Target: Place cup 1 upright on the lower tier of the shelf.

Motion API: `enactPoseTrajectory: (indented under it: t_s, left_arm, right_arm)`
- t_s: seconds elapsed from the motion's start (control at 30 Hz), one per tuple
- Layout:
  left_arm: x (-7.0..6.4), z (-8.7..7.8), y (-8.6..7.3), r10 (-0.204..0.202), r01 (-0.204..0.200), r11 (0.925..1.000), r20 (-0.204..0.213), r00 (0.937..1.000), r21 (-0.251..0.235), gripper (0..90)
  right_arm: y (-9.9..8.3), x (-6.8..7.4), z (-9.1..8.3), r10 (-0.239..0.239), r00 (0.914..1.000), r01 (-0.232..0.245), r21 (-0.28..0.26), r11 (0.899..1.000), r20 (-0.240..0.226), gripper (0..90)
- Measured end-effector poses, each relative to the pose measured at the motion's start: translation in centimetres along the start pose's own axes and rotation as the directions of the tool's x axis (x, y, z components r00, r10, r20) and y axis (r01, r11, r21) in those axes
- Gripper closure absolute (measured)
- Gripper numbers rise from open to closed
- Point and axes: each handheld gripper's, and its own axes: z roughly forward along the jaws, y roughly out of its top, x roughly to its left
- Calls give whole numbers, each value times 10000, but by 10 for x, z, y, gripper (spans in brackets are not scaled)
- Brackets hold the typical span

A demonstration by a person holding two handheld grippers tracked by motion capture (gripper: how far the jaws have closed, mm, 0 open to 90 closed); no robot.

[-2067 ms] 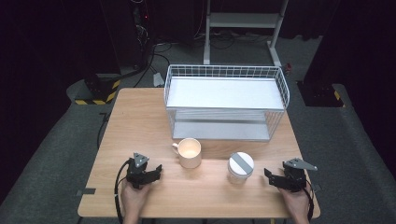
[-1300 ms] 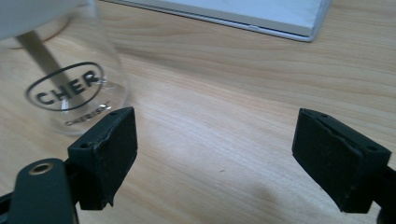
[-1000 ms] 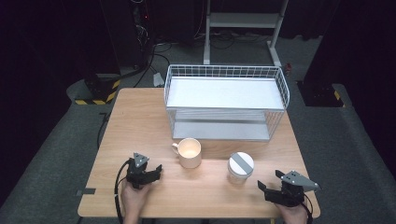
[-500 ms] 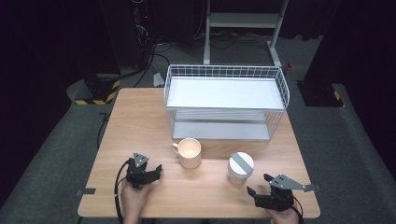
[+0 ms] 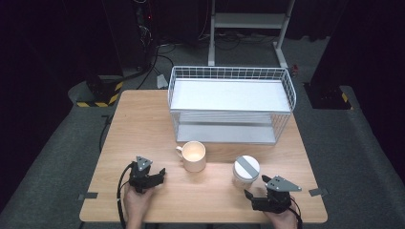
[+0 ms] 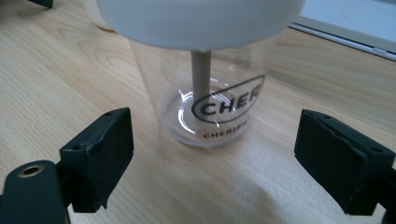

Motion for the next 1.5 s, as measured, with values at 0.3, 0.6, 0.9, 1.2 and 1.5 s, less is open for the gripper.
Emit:
enactPoseTrajectory:
  t_s: [0.3, 0.6, 0.9, 1.2, 1.5]
  left_arm:
    - [0, 0, 0, -4, 4, 10000, -2, 10000, -2, 254]
    - [0, 0, 0, -4, 4, 10000, -3, 10000, 0, 254]
    - [0, 0, 0, -12, 12, 10000, 5, 10000, 3, 254]
    - [0, 0, 0, -47, 47, 10000, 8, 10000, 8, 254]
    - [1, 0, 0, -7, 7, 10000, -13, 10000, 4, 254]
  right_arm:
    - [13, 2, 12, -110, 9999, 110, -120, 9999, 45, 102]
    - [25, 5, 22, -327, 9995, 327, -267, 9991, 8, 98]
    - [31, 7, 24, -201, 9998, 200, -387, 9990, -3, 127]
    - [33, 8, 27, -284, 9994, 292, -473, 9985, 178, 184]
    - [32, 7, 26, -362, 9993, 369, -535, 9979, 130, 187]
